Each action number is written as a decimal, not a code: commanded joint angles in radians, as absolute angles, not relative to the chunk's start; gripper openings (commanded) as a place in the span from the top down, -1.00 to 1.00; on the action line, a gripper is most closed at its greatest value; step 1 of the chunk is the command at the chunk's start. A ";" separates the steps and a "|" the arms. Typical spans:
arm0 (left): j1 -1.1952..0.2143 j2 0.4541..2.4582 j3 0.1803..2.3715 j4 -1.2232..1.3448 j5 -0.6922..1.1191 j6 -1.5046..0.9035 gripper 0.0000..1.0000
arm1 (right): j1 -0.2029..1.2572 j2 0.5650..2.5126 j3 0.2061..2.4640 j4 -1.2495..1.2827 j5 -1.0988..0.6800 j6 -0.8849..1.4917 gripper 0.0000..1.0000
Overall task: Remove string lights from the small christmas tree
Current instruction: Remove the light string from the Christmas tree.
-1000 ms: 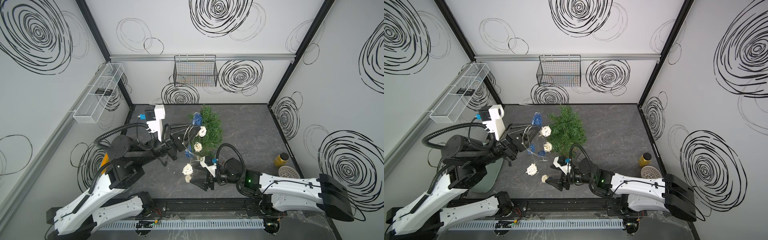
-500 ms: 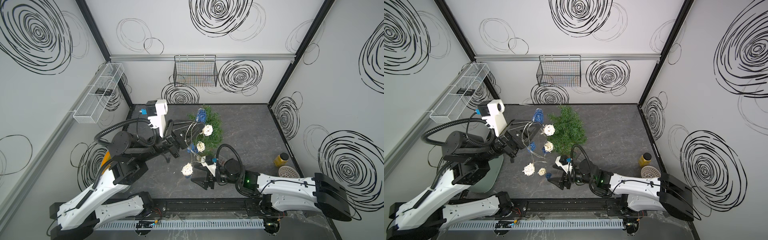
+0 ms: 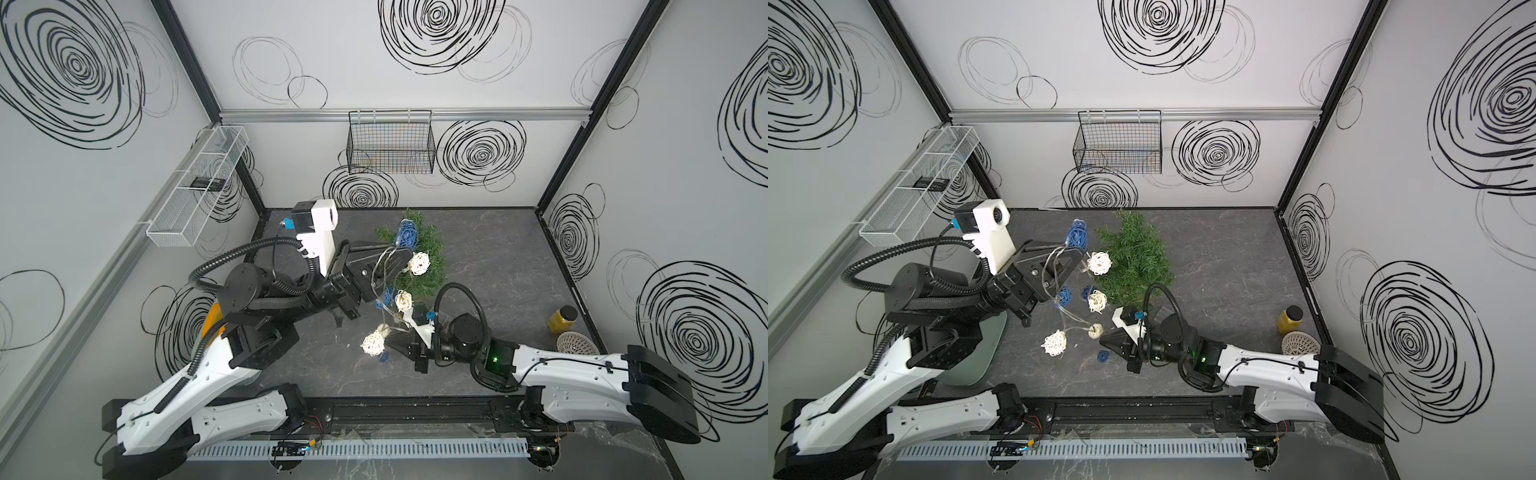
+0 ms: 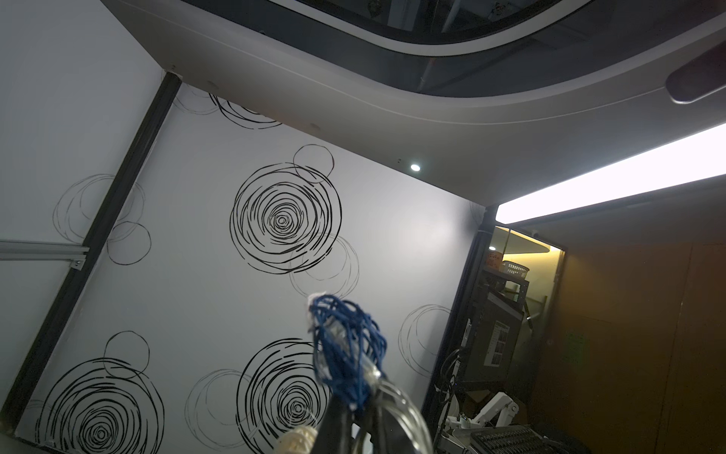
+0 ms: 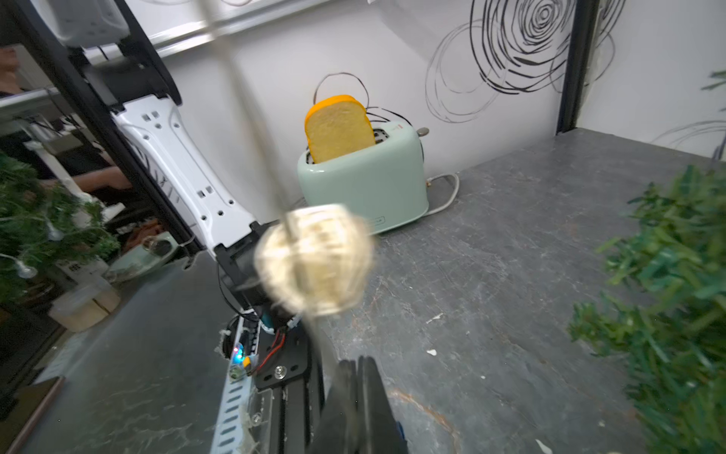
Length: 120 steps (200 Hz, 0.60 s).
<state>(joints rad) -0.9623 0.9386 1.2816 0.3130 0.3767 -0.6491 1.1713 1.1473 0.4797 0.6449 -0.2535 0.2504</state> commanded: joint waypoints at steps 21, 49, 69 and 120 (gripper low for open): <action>-0.966 0.921 1.300 0.270 0.348 -0.554 1.00 | 1.162 0.957 0.465 0.537 -0.151 0.255 1.00; -0.966 0.922 1.289 0.238 0.344 -0.497 1.00 | 1.148 0.802 0.490 0.436 -0.022 0.230 1.00; -0.964 0.920 1.289 0.223 0.338 -0.470 1.00 | 1.114 0.745 0.532 0.383 0.012 0.222 1.00; -0.963 0.922 1.298 0.215 0.334 -0.451 1.00 | 1.028 0.778 0.712 0.330 0.046 0.201 1.00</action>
